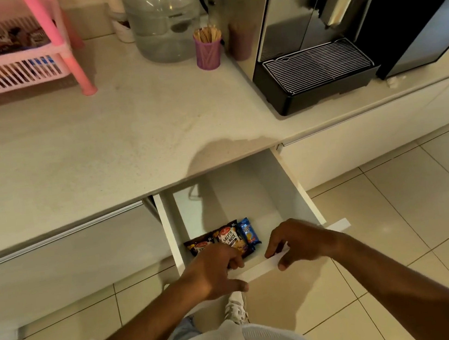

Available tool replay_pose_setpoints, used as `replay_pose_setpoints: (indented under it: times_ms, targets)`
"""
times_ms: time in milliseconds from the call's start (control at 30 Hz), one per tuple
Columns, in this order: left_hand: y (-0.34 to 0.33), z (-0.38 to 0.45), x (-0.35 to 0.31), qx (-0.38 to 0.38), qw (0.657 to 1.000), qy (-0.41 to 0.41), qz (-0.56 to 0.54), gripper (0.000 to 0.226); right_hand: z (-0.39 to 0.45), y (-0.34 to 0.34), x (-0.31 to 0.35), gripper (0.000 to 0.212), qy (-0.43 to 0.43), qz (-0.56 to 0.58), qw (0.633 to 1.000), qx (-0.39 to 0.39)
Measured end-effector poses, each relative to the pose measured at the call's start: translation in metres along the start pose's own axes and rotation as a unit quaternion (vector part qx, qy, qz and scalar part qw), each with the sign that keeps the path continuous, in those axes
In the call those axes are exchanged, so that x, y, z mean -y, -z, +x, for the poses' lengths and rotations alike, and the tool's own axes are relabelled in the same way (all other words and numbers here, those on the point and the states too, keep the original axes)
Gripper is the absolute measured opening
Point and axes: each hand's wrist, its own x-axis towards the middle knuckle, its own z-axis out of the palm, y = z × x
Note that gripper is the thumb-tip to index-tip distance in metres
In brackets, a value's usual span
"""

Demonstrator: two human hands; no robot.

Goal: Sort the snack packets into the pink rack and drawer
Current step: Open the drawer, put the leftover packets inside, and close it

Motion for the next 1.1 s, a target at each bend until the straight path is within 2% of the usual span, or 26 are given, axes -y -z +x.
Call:
replay_pose_setpoints:
  times_ms: [100, 333, 600, 867, 1000, 1100]
  targets:
    - [-0.004, -0.003, -0.003, 0.014, 0.999, 0.012, 0.034, 0.049, -0.002, -0.010, 0.004, 0.038, -0.021, -0.023, 0.999, -0.043]
    - [-0.003, 0.001, -0.007, 0.022, 0.997, -0.008, 0.073, 0.039, -0.001, -0.015, 0.008, 0.038, -0.030, -0.078, 0.995, -0.064]
    - [0.004, 0.005, -0.005, 0.000, 0.994, -0.019, 0.105, 0.038, 0.002, -0.018, 0.005, 0.034, -0.047, -0.045, 0.992, -0.110]
    - [0.011, 0.014, 0.000, -0.028, 0.992, 0.015, 0.126, 0.039, 0.012, -0.012, 0.005, 0.031, -0.056, -0.027, 0.986, -0.153]
    - [0.019, 0.018, 0.007, -0.051, 0.991, 0.054, 0.107, 0.036, 0.022, 0.000, 0.008, 0.028, -0.028, -0.021, 0.982, -0.185]
    - [0.028, 0.025, 0.012, -0.066, 0.991, 0.061, 0.097, 0.026, 0.032, 0.012, 0.012, 0.025, -0.004, -0.014, 0.979, -0.201]
